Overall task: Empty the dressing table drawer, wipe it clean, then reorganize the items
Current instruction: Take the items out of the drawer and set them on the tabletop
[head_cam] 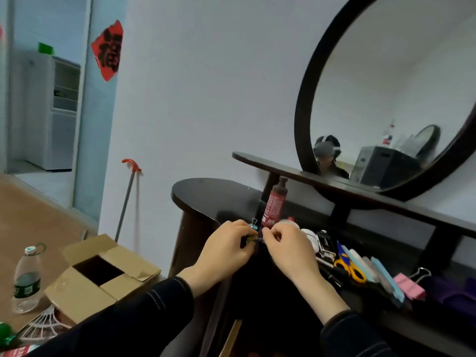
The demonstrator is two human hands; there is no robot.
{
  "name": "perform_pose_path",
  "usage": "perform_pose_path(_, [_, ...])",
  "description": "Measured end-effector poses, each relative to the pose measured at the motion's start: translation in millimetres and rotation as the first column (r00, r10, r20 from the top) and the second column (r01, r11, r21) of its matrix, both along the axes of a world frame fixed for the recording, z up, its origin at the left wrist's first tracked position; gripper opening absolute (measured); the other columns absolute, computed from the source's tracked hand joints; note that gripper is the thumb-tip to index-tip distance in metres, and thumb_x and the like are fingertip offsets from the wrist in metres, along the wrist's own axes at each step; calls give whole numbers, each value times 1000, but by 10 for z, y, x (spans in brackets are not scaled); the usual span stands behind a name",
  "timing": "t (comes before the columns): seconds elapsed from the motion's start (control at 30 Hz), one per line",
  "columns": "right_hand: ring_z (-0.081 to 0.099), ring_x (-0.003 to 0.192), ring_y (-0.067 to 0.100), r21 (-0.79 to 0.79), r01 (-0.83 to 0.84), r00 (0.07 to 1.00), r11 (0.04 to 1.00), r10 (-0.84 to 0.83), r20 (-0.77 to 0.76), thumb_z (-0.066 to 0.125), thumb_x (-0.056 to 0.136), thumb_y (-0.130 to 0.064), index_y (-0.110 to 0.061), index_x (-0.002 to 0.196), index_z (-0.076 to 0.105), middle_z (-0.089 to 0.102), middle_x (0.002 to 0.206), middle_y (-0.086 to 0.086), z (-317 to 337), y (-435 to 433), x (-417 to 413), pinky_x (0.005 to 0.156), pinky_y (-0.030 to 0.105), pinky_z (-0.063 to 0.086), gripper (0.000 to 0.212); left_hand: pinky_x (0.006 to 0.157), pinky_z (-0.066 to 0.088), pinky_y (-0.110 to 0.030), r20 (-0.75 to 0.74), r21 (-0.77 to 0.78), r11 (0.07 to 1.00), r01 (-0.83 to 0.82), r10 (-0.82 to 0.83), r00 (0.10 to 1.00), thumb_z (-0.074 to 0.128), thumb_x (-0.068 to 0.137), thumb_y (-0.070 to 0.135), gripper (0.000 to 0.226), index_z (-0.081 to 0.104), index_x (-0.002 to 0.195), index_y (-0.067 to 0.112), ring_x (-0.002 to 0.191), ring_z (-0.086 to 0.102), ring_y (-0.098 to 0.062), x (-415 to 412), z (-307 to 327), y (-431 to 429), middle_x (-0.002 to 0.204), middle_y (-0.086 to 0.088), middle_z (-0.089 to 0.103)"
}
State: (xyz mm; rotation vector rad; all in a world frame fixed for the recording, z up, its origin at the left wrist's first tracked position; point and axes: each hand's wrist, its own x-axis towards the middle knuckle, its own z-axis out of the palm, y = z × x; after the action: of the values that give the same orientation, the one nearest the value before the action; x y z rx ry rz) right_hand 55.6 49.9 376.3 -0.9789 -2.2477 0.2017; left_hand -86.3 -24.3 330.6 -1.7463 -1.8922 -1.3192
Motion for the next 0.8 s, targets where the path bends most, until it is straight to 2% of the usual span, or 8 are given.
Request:
perform_pose_path(0.1, [59,76,21,23,29,984,999,-33,174,56,96,-43,-18,70,61,61,74,-4,92,94,-134,66,37,51,36,75,50,-27,8,-51,997,-49,50,999,61,90,31,23,75,109,28,90,58,-9,-117,77,128,104,14,67])
perform_pose_path(0.23, [62,72,16,79,18,984,997,-31,174,59,95,-42,-22,71,62,66,76,-3,354,245,-228,60,30,46,31,78,52,-27,-41,-127,989,-74,69,997,61,91,34,23,72,111,33,98,62,-6,-243,141,233,112,17,67])
perform_pose_path(0.33, [57,68,8,93,-11,959,996,-16,282,60,98,-33,-25,71,56,63,77,-5,532,392,-297,53,22,35,28,76,51,-25,-127,-132,987,-87,70,989,58,93,33,24,71,114,35,100,62,-6,-273,153,292,116,18,66])
perform_pose_path(0.4, [60,76,10,70,-54,927,996,24,375,58,98,-24,-25,77,57,65,85,-4,586,472,-360,60,25,44,21,75,51,-25,-168,-110,990,-90,71,983,56,94,32,25,71,114,34,101,63,-7,-275,144,322,117,17,66])
perform_pose_path(0.47, [64,87,15,44,-79,896,996,52,441,57,97,-19,-23,88,61,68,96,-1,601,529,-424,77,34,55,11,77,54,-29,-183,-100,992,-83,64,981,55,95,31,25,72,114,34,103,63,-8,-276,138,338,117,17,67])
perform_pose_path(0.53, [65,93,18,21,-95,874,995,73,480,61,96,-17,-21,94,64,68,101,1,584,579,-474,85,37,56,6,79,55,-33,-196,-111,992,-64,41,980,54,97,31,25,73,112,32,103,63,-9,-287,138,347,117,16,68])
perform_pose_path(0.8, [63,94,15,27,-143,833,989,106,544,73,86,-17,-24,95,66,65,105,0,438,710,-493,83,31,55,13,78,55,-38,-234,-150,987,-53,17,972,47,101,37,28,72,109,29,97,63,-15,-295,128,323,111,10,70])
